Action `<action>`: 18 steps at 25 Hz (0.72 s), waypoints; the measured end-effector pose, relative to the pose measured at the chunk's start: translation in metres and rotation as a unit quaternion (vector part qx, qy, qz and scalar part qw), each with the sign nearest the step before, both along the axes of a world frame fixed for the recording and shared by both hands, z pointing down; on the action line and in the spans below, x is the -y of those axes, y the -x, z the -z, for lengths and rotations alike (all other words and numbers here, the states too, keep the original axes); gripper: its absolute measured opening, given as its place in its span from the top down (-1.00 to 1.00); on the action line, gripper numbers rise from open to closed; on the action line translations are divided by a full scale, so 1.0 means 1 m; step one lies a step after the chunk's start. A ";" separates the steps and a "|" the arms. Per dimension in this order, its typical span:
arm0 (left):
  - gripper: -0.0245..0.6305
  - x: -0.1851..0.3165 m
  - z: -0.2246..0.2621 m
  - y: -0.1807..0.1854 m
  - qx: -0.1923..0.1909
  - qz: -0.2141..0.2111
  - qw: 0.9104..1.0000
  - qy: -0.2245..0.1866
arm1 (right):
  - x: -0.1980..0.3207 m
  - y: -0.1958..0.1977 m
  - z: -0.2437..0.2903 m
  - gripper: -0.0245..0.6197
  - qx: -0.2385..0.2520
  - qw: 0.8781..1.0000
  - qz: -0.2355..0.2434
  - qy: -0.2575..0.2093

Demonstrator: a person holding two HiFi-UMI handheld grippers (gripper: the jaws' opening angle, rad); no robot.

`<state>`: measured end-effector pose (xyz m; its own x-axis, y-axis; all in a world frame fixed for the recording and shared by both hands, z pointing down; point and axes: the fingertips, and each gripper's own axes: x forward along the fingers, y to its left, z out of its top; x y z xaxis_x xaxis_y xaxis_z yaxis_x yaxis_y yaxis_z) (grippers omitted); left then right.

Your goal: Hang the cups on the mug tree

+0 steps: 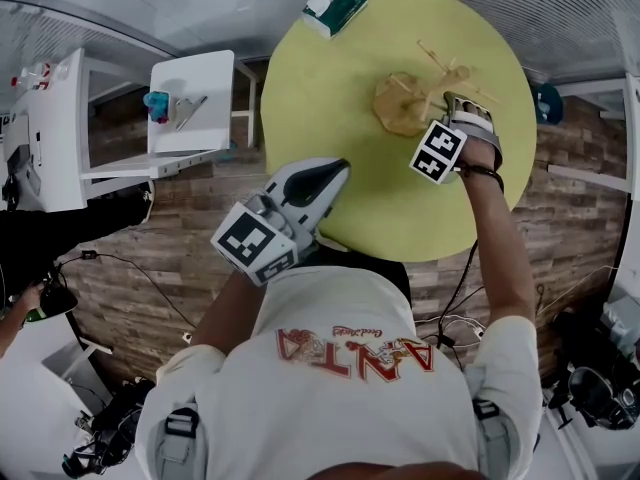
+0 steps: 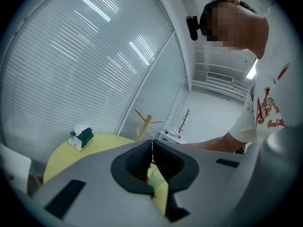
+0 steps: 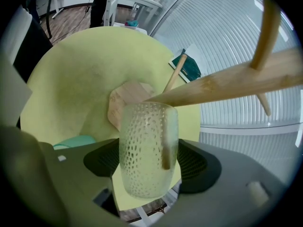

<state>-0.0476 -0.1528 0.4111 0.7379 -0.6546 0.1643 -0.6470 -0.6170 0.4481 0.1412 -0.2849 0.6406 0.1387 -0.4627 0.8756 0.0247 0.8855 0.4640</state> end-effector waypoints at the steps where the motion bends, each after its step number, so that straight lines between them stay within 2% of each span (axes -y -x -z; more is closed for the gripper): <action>1: 0.89 0.000 0.001 0.000 0.000 -0.002 1.000 -0.001 | -0.001 0.000 0.001 -0.16 0.002 1.000 -0.001 -0.002; 7: 0.89 0.000 0.008 -0.009 -0.003 -0.023 1.000 -0.004 | -0.010 -0.006 0.028 -0.16 0.043 0.999 -0.022 -0.025; 9: 0.89 0.000 0.011 -0.015 -0.005 -0.031 0.999 -0.007 | -0.018 -0.009 0.045 -0.16 0.078 0.995 -0.045 -0.031; 11: 0.89 -0.001 0.016 -0.022 -0.005 -0.041 0.999 -0.012 | -0.031 -0.011 0.064 -0.15 0.133 0.988 -0.076 -0.036; 13: 0.89 0.000 0.021 -0.030 -0.004 -0.052 0.998 -0.019 | -0.046 -0.012 0.085 0.01 0.200 0.972 -0.109 -0.049; 16: 0.89 0.000 0.028 -0.040 -0.005 -0.069 0.997 -0.027 | -0.067 -0.011 0.116 0.45 0.298 0.939 -0.150 -0.085; 18: 0.89 -0.001 0.031 -0.046 -0.007 -0.079 0.996 -0.030 | -0.080 -0.011 0.131 0.56 0.347 0.916 -0.175 -0.101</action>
<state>-0.0013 -0.1522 0.3799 0.8344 -0.5385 0.1177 -0.5339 -0.7365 0.4154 0.1518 -0.2045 0.5092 -0.2476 -0.6581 0.7111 -0.6074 0.6772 0.4153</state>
